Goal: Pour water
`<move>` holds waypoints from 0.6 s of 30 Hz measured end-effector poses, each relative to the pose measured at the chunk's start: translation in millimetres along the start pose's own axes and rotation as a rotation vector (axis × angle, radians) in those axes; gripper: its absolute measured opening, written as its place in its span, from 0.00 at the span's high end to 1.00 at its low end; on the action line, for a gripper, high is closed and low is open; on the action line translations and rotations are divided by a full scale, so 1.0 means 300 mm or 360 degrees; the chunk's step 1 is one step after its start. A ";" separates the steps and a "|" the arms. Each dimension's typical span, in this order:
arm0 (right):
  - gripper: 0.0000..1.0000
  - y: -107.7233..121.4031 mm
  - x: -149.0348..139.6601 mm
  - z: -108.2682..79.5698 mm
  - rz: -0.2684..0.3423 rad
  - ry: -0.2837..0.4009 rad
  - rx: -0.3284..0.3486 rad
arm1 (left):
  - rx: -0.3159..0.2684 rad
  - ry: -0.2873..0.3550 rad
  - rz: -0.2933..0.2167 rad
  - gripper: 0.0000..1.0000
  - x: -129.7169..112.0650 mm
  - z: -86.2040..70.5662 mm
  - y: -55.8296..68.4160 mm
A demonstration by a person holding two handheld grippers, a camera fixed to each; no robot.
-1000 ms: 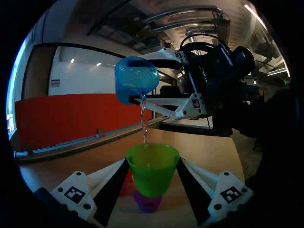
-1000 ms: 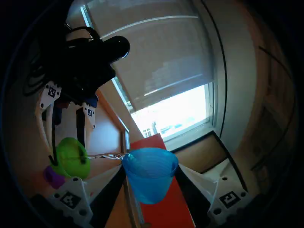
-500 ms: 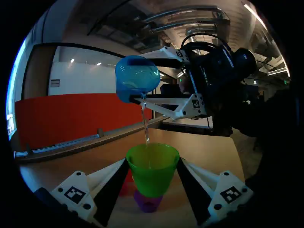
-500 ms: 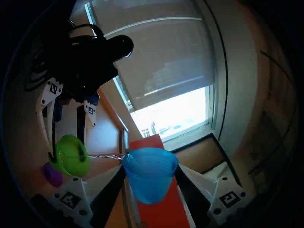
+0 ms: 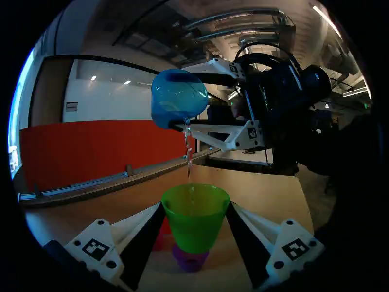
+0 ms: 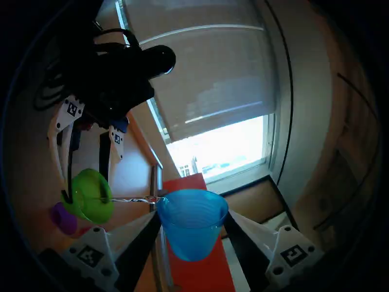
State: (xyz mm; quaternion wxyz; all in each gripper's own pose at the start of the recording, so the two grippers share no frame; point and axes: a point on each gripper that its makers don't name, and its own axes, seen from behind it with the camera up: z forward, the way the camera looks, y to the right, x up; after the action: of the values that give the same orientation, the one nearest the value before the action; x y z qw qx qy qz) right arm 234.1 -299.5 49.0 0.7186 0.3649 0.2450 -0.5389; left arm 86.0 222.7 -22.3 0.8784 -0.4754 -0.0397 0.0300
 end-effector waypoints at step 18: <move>0.10 0.009 0.009 -0.001 -0.0097 0.0005 -0.0004 | 0.0002 0.0001 0.0002 0.13 -0.001 -0.003 0.002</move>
State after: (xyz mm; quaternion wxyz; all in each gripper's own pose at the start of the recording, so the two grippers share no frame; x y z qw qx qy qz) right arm 237.4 -300.7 47.5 0.7019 0.3574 0.2577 -0.5596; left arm 85.9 222.2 -23.4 0.8786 -0.4749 -0.0390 0.0304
